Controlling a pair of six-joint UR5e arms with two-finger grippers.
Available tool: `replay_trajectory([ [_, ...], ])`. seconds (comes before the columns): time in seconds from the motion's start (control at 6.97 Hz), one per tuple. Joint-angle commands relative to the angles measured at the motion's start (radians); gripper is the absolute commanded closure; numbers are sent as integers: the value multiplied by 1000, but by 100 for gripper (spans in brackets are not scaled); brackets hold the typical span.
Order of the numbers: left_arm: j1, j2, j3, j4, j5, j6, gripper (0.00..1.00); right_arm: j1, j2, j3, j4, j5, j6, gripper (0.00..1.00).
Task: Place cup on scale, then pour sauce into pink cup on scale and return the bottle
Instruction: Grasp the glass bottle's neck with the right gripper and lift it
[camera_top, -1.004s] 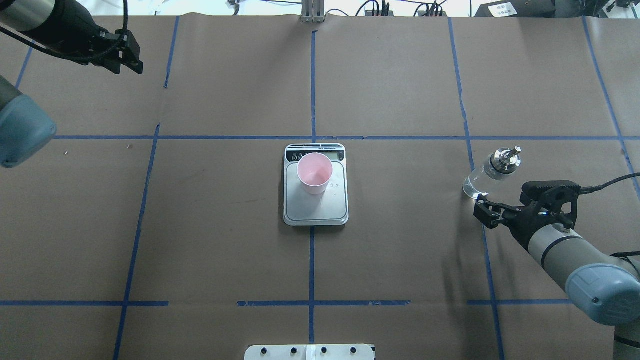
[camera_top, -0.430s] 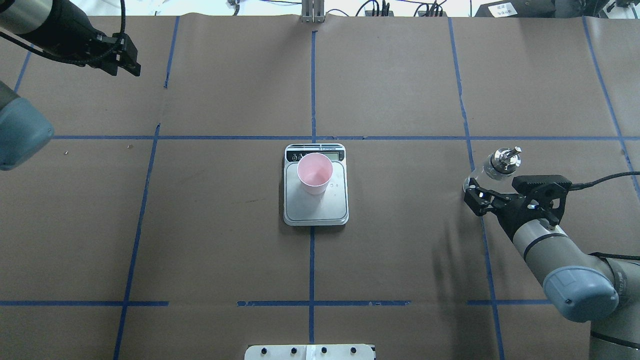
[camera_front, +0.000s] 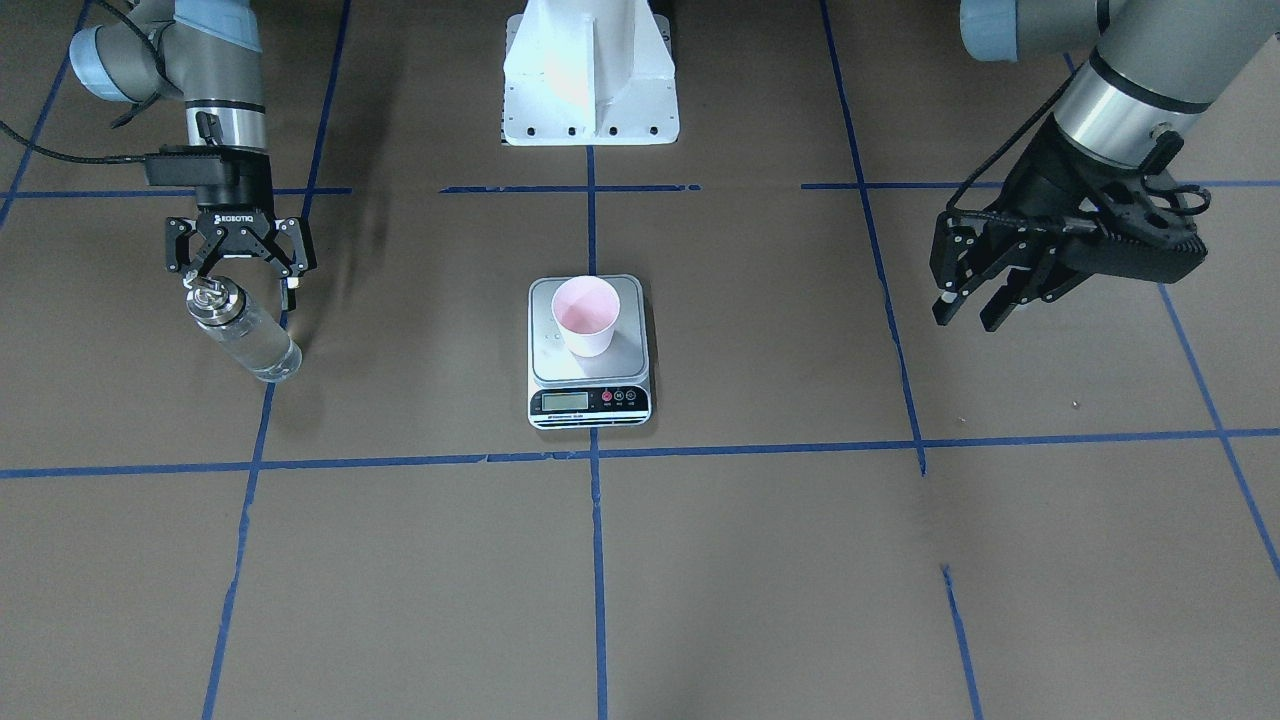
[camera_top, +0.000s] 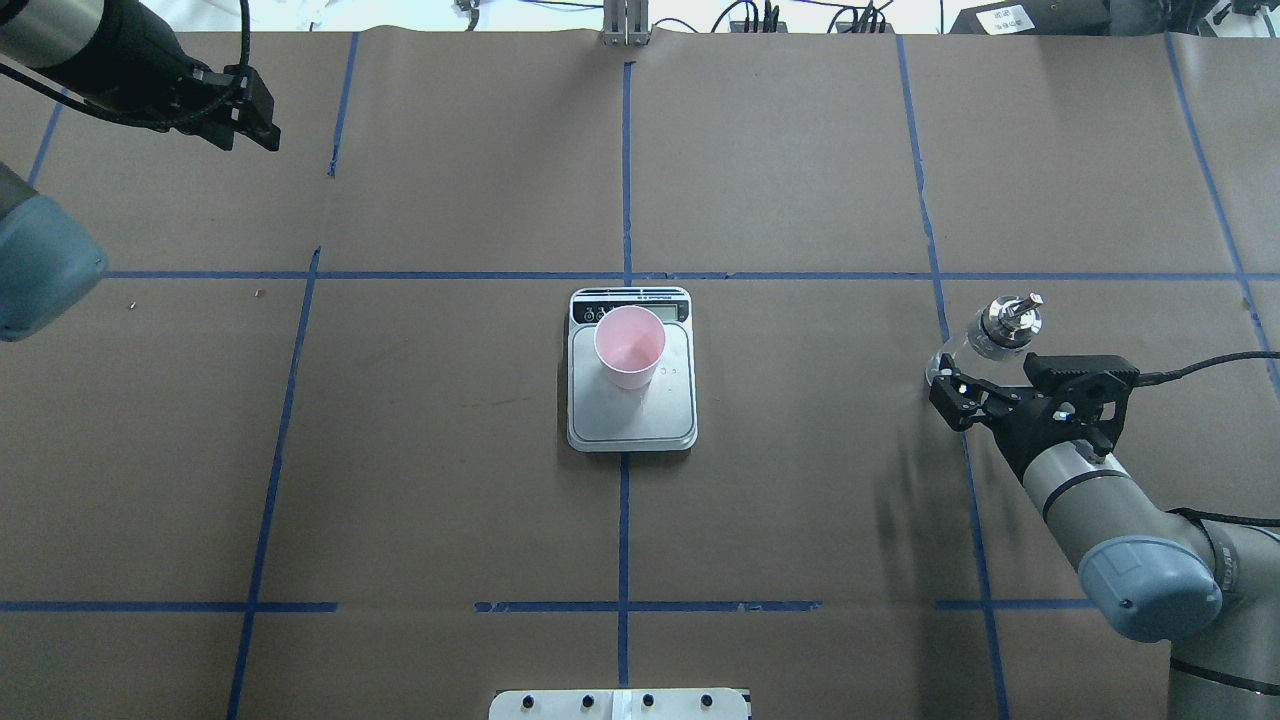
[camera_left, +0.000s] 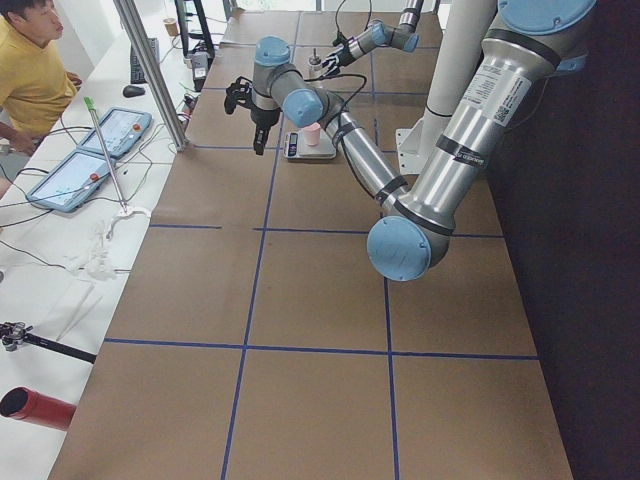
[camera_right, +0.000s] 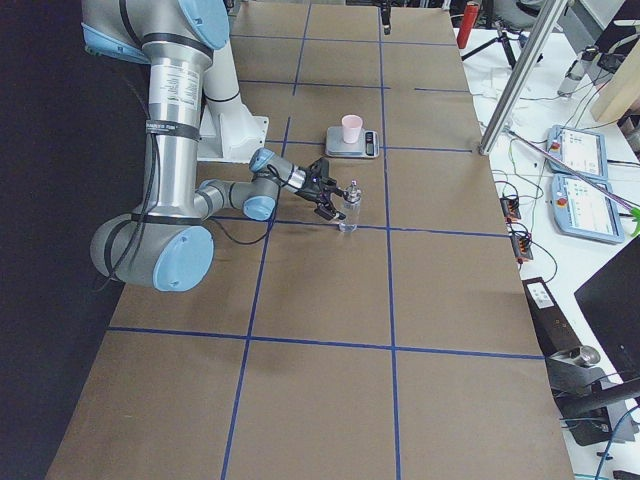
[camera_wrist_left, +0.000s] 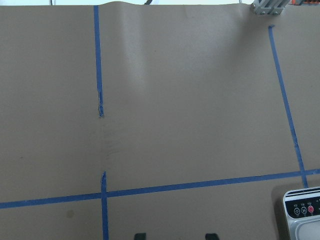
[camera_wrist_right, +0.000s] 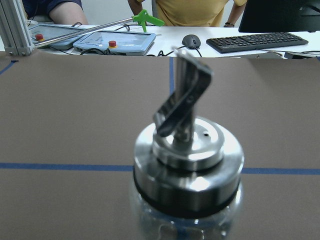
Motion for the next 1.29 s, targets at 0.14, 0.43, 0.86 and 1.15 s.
replay_trajectory([
  [0.14, 1, 1, -10, 2, 21, 0, 50, -1, 14, -27, 24, -4, -13, 0],
  [0.43, 3, 0, -10, 6, 21, 0, 50, -3, 20, -46, 27, -3, -27, 0],
  [0.86, 4, 0, -8, 7, 29, 0, 50, 1, 55, -96, 79, -4, -61, 0],
  [1.15, 4, 0, -6, 6, 29, 0, 50, 1, 55, -128, 98, -24, -61, 0],
])
